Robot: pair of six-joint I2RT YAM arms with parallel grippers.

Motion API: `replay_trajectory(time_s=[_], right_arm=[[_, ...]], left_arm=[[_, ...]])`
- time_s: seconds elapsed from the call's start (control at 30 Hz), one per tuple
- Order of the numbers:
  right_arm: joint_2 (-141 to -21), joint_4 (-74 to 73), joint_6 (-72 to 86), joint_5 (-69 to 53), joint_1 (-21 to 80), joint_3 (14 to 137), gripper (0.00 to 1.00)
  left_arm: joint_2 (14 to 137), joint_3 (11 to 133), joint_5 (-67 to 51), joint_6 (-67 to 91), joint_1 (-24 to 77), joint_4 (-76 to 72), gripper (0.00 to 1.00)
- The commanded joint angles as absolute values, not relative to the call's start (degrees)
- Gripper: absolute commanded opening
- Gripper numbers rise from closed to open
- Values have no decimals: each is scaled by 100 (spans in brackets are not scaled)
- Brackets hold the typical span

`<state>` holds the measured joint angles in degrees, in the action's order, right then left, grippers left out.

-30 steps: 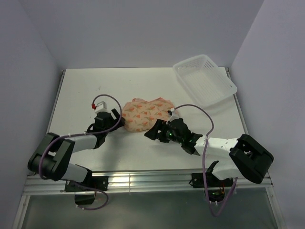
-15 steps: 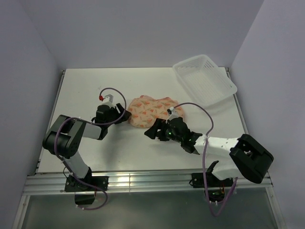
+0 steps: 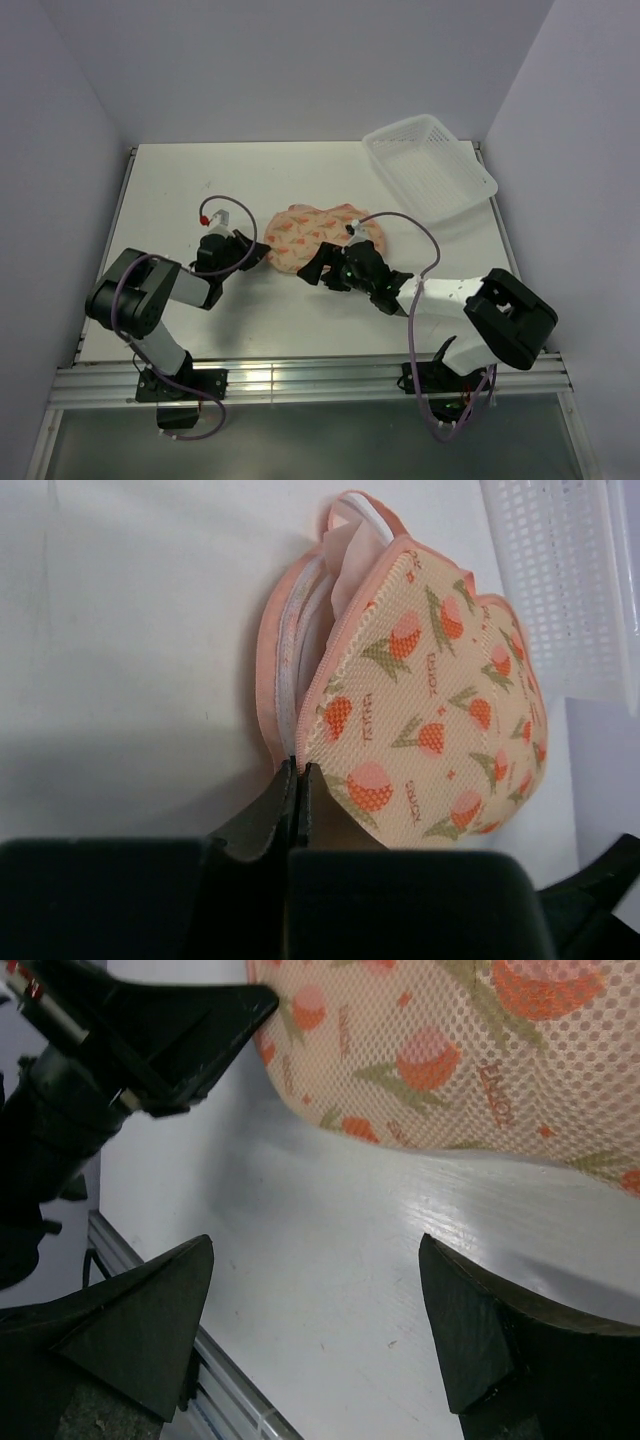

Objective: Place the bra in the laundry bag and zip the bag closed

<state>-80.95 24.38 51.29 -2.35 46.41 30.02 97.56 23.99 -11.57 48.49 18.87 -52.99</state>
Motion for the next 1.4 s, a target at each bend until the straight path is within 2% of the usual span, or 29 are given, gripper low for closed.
replay_trajectory(time_s=[0.0,0.1,0.33,0.8,0.9,1.0,1.07,1.1,1.13,1.17,1.2,1.27,1.37], right_arm=[[-8314,2996,5510,-79,4763,2883,91],[-8463,3409,5931,-18,4895,2681,91],[-8622,4261,6793,657,5115,2198,91],[-9351,5537,7532,1169,5098,2144,91],[-9387,5669,7515,1292,5089,2197,87],[-9361,5766,7410,1520,5098,2180,76],[-9317,5792,7374,1600,5098,2145,67],[-9316,5792,7348,1600,5098,2101,56],[-9316,5783,7356,1574,5098,2083,56],[-9325,5783,7365,1556,5098,2066,55],[-9334,5783,7374,1521,5098,2039,44],[-9378,5774,7383,1451,5098,2022,37],[-9413,5766,7392,1450,5098,2030,29]], left_arm=[[8985,1944,-705,5588,2161,-5670,0],[8449,1557,-89,6291,2548,-5380,0],[7779,1133,139,7277,2804,-5135,0],[7637,853,-378,8367,2909,-5571,0],[7655,774,-413,8516,2962,-5660,0],[7585,730,-404,8517,3015,-5564,0],[7463,721,-335,8456,3023,-5415,0],[7401,790,-308,8325,3032,-5257,0],[7322,835,-255,8236,3024,-4890,0],[7139,878,-133,8122,3023,-4713,3],[7041,1036,-71,7843,3032,-4502,5],[6708,1177,-35,7604,3023,-3842,10],[6260,1397,157,7103,3058,-3116,46]])
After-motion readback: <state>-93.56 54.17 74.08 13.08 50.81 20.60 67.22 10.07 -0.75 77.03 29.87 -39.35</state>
